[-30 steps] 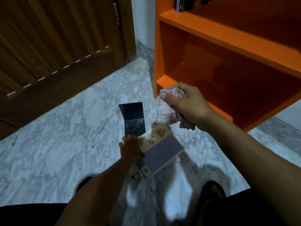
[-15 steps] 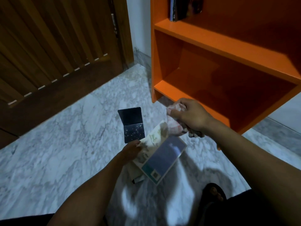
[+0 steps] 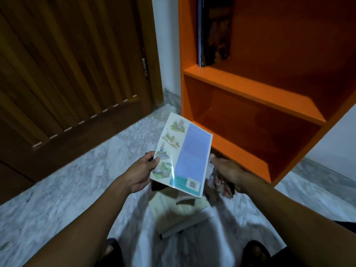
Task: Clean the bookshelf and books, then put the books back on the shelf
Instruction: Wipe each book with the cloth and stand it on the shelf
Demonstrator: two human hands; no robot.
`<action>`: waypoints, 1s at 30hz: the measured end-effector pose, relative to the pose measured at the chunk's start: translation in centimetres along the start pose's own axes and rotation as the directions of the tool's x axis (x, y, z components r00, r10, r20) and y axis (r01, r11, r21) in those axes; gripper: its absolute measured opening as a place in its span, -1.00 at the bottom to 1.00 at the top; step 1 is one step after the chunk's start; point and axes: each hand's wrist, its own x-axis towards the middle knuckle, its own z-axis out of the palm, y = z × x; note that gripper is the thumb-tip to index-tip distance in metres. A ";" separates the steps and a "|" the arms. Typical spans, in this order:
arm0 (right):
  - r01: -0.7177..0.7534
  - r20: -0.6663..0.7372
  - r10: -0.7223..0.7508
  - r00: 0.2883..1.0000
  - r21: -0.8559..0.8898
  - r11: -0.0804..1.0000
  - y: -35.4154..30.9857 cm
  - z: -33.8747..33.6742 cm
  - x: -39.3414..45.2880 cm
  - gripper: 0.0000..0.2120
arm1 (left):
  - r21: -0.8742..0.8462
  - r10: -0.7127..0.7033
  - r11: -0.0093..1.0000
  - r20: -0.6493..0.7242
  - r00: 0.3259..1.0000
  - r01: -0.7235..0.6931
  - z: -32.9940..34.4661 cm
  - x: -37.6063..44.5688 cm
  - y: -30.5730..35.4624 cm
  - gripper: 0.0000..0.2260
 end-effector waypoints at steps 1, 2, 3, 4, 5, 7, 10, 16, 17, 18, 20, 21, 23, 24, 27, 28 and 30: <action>0.007 0.084 -0.012 0.996 0.053 0.999 -0.8 0.2 -0.4 -0.42 | 0.000 0.009 1.000 0.011 1.000 -0.009 0.4 -0.5 0.7 -0.84; 0.021 0.160 -0.040 0.986 0.118 0.993 -1.5 0.5 -0.6 -0.34 | 0.016 0.014 1.000 0.019 1.000 -0.014 0.8 -1.0 1.4 -0.84; 0.046 0.201 -0.081 0.976 0.175 0.983 -2.2 0.6 -1.1 -0.35 | 0.038 0.018 0.999 0.022 1.000 -0.019 1.1 -1.4 2.1 -0.85; 0.079 0.200 -0.127 0.972 0.229 0.970 -2.9 0.6 -1.5 -0.45 | 0.078 0.023 0.997 0.018 1.000 -0.024 1.3 -1.9 2.8 -0.85; 0.103 0.185 -0.159 0.970 0.282 0.954 -3.4 0.6 -1.9 -0.55 | 0.124 0.031 0.992 0.014 0.999 -0.033 1.5 -2.2 3.4 -0.86; 0.133 0.165 -0.203 0.965 0.357 0.925 -3.9 0.5 -2.4 -0.64 | 0.253 0.071 0.965 -0.003 0.997 -0.068 1.6 -3.1 4.7 -0.86; 0.184 0.206 -0.296 0.933 0.436 0.881 -5.1 0.4 -3.4 -0.65 | 0.428 0.168 0.894 -0.037 0.985 -0.137 1.6 -4.6 6.1 -0.85; 0.229 0.261 -0.385 0.885 0.476 0.849 -7.1 0.3 -5.0 -0.68 | 0.312 0.252 0.923 -0.049 0.966 -0.225 1.9 -6.4 8.0 -0.77; 0.232 0.271 -0.392 0.879 0.475 0.849 -7.2 0.4 -5.0 -0.69 | 0.269 0.267 0.932 -0.064 0.962 -0.241 2.1 -6.5 8.2 -0.70; 0.235 0.275 -0.395 0.877 0.473 0.849 -7.3 0.5 -5.1 -0.69 | 0.237 0.282 0.937 -0.076 0.957 -0.257 2.3 -6.7 8.4 -0.62; 0.236 0.276 -0.394 0.877 0.465 0.853 -7.3 0.8 -5.2 -0.70 | 0.195 0.299 0.939 -0.065 0.952 -0.282 2.7 -7.0 8.6 -0.58; 0.239 0.278 -0.396 0.875 0.462 0.854 -7.3 0.9 -5.2 -0.70 | 0.188 0.298 0.940 -0.038 0.954 -0.286 2.8 -7.2 8.5 -0.59; 0.252 0.274 -0.404 0.873 0.455 0.854 -7.2 1.1 -5.2 -0.70 | 0.180 0.292 0.940 0.014 0.956 -0.289 2.9 -7.4 8.0 -0.59; 0.265 0.272 -0.410 0.871 0.443 0.857 -7.2 1.2 -5.1 -0.70 | 0.178 0.289 0.941 0.026 0.957 -0.289 3.0 -7.4 7.8 -0.59; 0.292 0.213 -0.403 0.890 0.410 0.864 -7.0 0.9 -4.4 -0.64 | 0.158 0.306 0.938 0.035 0.952 -0.307 3.2 -7.5 7.4 -0.63; 0.299 0.154 -0.391 0.908 0.417 0.859 -6.9 0.7 -4.0 -0.56 | 0.158 0.319 0.934 0.043 0.947 -0.321 3.2 -7.5 7.6 -0.63; 0.309 -0.053 -0.318 0.947 0.432 0.847 -6.6 0.0 -3.0 -0.35 | 0.164 0.332 0.927 0.064 0.941 -0.338 2.9 -7.6 7.8 -0.63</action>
